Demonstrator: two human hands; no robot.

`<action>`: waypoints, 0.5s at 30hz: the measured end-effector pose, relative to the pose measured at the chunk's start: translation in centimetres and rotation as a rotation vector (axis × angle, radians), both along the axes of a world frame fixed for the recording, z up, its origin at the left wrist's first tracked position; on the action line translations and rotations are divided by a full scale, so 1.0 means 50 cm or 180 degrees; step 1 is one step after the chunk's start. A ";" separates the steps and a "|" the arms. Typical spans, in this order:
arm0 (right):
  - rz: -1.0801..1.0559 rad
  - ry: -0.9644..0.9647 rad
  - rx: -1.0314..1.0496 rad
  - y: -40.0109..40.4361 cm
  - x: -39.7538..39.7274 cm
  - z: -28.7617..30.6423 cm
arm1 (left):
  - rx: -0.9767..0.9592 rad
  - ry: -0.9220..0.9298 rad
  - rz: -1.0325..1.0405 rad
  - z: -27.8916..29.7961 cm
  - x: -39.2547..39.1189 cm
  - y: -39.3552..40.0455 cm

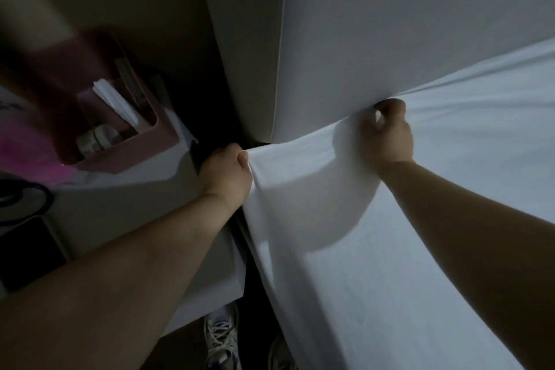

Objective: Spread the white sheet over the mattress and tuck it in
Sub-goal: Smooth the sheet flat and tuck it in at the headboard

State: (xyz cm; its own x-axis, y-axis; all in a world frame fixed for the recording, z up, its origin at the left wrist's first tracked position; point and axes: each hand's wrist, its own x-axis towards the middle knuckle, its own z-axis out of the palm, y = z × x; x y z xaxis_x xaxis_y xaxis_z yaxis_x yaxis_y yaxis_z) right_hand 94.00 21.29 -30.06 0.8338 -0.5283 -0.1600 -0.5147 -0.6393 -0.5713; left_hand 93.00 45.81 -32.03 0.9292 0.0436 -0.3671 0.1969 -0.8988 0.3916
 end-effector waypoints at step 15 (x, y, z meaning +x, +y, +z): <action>0.1774 0.1060 -0.1138 0.026 -0.014 -0.070 | -0.0834 -0.0233 0.0574 0.021 -0.079 -0.101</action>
